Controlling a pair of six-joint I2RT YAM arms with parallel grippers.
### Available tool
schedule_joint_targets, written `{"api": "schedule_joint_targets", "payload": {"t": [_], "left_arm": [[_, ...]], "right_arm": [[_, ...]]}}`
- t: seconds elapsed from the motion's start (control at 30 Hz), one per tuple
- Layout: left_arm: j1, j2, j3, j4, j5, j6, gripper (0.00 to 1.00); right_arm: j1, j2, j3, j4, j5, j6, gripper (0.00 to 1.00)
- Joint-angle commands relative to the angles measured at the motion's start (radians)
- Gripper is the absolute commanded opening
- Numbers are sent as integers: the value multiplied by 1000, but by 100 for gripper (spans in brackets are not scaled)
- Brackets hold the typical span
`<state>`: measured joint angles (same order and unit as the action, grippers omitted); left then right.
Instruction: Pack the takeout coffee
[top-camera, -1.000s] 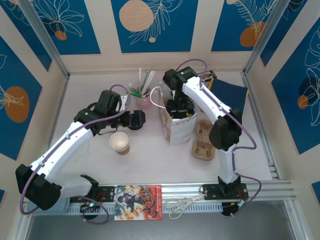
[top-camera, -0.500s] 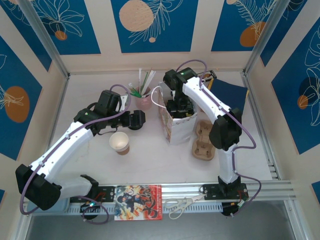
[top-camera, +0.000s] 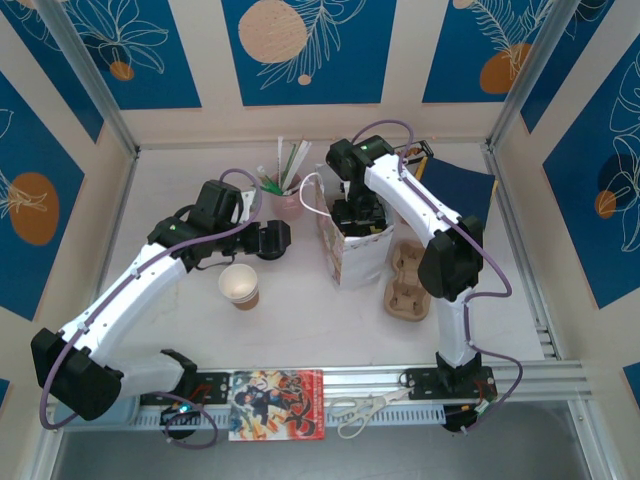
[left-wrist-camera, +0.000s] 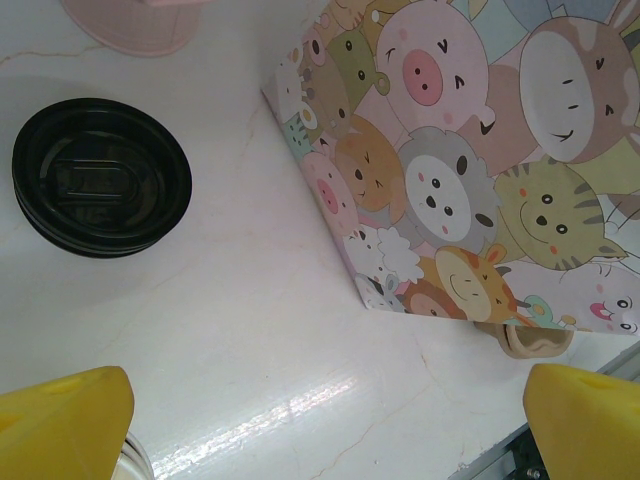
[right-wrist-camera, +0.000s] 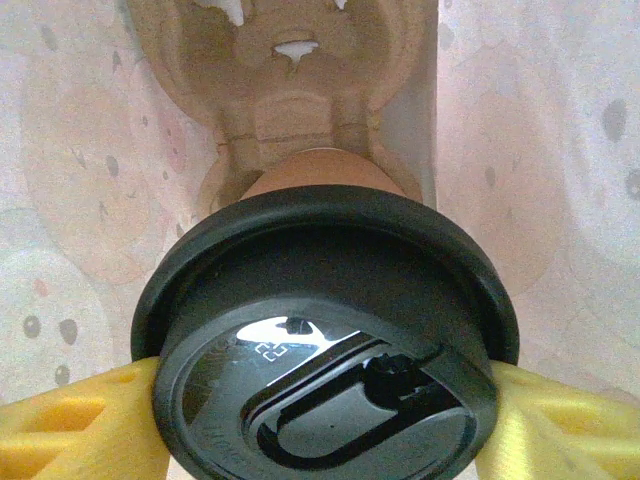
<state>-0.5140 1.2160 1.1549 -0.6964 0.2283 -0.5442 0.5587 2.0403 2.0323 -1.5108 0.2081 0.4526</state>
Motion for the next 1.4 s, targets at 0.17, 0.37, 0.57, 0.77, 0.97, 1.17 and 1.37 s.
{"api": "schedule_joint_targets", "payload": {"t": [0.17,0.37,0.57,0.77,0.97,1.17,1.37], "left_arm": [[14,9,16,-17,13,-5,100],[14,9,16,-18,12,-4,100],[14,9,16,-15,13,-5,100],[14,10,15,-12,17,-8,100],[14,10,11,-11,19,-8,100],[14,8,9,-11,19,-6,100],[14,6,8,-12,19,-5,100]], "right_arm": [[-3,13,-14,-7,-27,-15,70],[-3,11,-13,-6,-27,-12,70],[0,3,-14,-15,-26,-6,70],[6,-10,-14,-24,-24,-1,70],[13,-16,-15,-30,-27,6,70],[19,-18,-15,-32,-24,11,70],[18,-22,-27,-30,-20,12,70]]}}
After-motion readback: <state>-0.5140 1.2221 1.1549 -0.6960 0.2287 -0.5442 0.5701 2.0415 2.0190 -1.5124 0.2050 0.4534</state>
